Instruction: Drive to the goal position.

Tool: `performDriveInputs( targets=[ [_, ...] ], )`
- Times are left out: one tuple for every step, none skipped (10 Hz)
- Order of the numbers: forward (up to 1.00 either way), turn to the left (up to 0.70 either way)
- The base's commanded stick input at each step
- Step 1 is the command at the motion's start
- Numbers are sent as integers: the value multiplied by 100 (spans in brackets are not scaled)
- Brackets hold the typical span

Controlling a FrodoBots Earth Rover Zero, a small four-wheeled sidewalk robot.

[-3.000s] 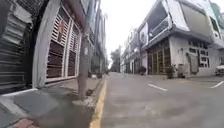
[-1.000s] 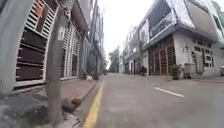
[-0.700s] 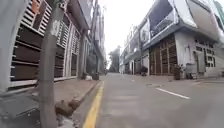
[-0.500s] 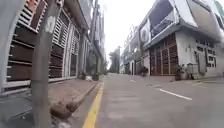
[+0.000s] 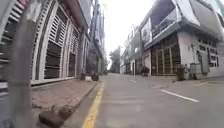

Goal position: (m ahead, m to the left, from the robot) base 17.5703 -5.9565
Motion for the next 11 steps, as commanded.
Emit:
performDriveInputs(
  targets=[
    [50, 0],
    [50, 0],
    [50, 0],
    [50, 0],
    [50, 0],
    [50, 0],
    [50, 0],
    [50, 0],
    [50, 0],
    [50, 0],
    [50, 0]
  ],
)
